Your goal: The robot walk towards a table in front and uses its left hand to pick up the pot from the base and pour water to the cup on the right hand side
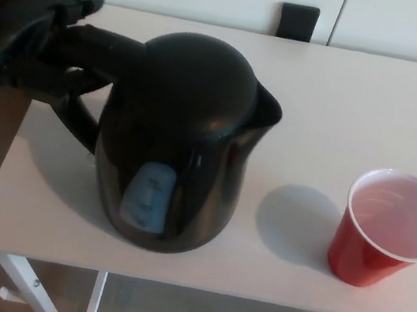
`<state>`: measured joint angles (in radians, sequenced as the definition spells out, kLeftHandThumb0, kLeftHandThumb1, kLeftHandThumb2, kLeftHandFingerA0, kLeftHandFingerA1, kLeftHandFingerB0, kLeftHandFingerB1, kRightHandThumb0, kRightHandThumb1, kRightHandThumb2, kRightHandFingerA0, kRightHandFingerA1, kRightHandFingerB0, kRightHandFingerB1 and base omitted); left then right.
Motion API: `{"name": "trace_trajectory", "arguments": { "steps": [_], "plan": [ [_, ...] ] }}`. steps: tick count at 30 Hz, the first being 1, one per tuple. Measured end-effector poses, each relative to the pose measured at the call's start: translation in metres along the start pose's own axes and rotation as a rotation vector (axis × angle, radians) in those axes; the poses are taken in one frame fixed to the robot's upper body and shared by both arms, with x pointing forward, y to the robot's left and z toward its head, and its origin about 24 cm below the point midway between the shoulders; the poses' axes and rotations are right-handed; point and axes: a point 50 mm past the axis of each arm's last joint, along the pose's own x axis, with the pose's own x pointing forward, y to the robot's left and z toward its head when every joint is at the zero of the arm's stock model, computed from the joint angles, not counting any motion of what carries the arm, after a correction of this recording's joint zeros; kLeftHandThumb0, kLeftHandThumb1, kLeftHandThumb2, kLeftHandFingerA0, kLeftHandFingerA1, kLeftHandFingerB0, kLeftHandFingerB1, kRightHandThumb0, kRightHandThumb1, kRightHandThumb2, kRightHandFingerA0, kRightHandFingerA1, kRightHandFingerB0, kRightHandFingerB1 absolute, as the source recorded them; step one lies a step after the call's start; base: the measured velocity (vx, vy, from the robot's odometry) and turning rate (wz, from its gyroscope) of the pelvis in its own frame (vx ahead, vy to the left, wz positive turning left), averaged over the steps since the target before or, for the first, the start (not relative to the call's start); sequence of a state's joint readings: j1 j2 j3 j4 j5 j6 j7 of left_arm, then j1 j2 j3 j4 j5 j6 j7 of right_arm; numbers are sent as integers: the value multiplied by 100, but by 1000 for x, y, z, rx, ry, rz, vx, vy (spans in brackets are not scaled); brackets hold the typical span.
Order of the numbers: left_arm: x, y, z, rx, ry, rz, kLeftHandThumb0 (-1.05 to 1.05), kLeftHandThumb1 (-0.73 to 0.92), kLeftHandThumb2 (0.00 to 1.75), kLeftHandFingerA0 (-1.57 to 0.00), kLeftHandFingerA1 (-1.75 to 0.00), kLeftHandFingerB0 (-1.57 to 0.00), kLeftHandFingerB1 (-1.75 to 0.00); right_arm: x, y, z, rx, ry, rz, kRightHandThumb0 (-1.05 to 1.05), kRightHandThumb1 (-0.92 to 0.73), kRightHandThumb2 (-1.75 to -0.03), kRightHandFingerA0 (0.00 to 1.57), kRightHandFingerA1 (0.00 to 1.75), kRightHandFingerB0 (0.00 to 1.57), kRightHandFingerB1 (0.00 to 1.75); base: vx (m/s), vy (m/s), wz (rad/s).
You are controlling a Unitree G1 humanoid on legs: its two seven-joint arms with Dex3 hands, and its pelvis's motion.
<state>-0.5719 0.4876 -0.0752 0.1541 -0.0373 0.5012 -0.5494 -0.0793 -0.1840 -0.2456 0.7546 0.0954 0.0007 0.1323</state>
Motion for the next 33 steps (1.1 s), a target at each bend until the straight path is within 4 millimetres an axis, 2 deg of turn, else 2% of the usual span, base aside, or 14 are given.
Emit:
{"name": "trace_trajectory", "arguments": {
  "steps": [3,4,7,8,9,12,15,16,28,33],
  "plan": [
    [-2,-1,6,95,6,-42,-70,40,74,0,0,0,0,0,0,1,1,-1,1,-16,-60,-57,51,47,37,39,0,0,0],
    [-2,-1,7,111,7,-48,-65,38,67,0,0,0,0,0,0,1,2,-1,0,-17,-60,-57,51,46,37,39,0,0,0],
    [-4,1,17,189,2,-74,-65,38,67,0,0,0,0,1,0,1,3,-1,1,-17,-60,-57,51,46,37,39,0,0,0],
    [-5,1,20,207,-1,-79,-70,47,54,0,0,0,0,1,0,1,3,0,1,-22,-57,-61,49,49,37,42,0,0,0],
    [-5,1,22,220,-2,-85,-72,42,79,0,-3,0,0,1,0,1,3,0,1,-21,-56,-61,50,49,37,42,0,0,0],
    [-5,-2,25,280,11,-106,-72,42,79,0,-3,0,0,1,0,1,3,0,1,-21,-56,-61,50,49,37,42,0,0,0],
    [-5,-5,25,305,20,-119,-71,42,79,0,-3,0,0,1,0,1,4,0,1,-20,-57,-60,49,48,38,42,0,0,0],
    [-5,-5,25,310,21,-123,-72,46,55,0,0,0,0,1,0,1,4,0,0,-20,-57,-60,49,47,38,42,0,0,0],
    [-5,-6,25,337,33,-136,-74,48,55,0,0,0,0,2,1,3,6,-1,2,-15,-58,-58,49,46,40,41,0,0,0],
    [-10,7,22,347,67,-117,-91,48,59,0,0,0,0,3,2,4,7,0,5,-12,-58,-56,45,43,39,39,0,0,0]
  ]
}}
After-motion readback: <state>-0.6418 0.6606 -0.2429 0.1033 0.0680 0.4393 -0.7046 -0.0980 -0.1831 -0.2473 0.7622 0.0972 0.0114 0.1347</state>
